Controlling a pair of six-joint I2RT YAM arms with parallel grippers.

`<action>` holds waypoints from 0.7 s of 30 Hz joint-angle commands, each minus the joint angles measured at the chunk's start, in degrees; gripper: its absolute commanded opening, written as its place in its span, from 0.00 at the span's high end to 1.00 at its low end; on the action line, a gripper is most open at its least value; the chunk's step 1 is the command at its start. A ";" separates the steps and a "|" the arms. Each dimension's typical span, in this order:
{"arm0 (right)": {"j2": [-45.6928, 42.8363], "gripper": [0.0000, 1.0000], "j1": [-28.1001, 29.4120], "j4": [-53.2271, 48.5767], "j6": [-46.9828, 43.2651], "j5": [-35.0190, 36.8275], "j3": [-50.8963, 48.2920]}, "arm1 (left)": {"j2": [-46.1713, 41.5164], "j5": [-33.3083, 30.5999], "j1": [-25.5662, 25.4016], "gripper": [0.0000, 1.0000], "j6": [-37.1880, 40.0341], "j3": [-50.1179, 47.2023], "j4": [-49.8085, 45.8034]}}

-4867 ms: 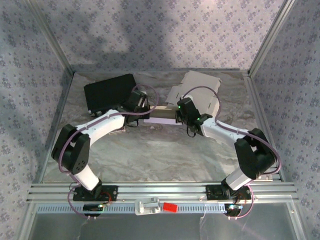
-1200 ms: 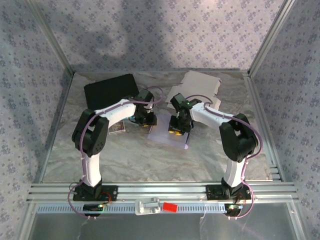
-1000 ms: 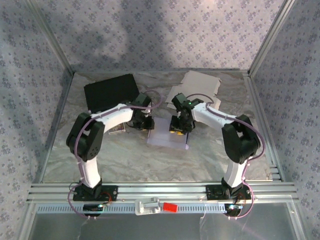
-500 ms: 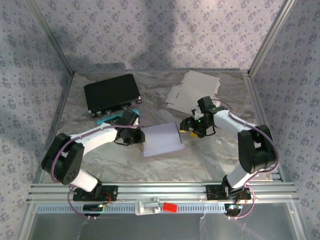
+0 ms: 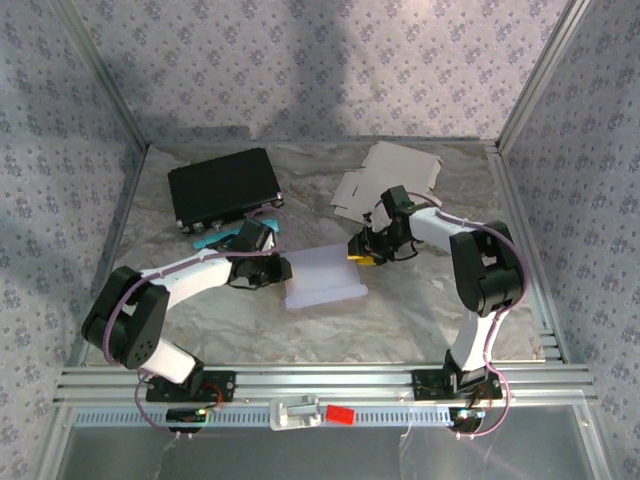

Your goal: Fold the paper box

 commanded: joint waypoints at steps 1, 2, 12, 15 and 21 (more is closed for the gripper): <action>0.51 0.65 2.10 -1.50 0.14 -2.99 1.04 | 0.95 1.18 -0.24 0.73 -1.11 -1.29 2.75; 0.03 0.65 2.16 -1.75 0.23 -2.32 0.78 | 1.14 1.15 -0.28 0.75 -1.00 -1.34 2.75; -2.79 0.49 -2.52 -3.16 -1.50 -1.01 -2.02 | 1.23 0.47 0.77 0.89 -1.03 -4.71 4.78; -3.51 0.41 -4.00 -2.58 -3.01 -1.14 -2.91 | 0.39 0.16 1.68 0.90 -1.73 -6.83 6.25; -3.40 0.31 -5.02 -1.35 -5.98 -4.52 -4.12 | -3.35 1.06 5.64 0.96 -4.58 -13.41 10.61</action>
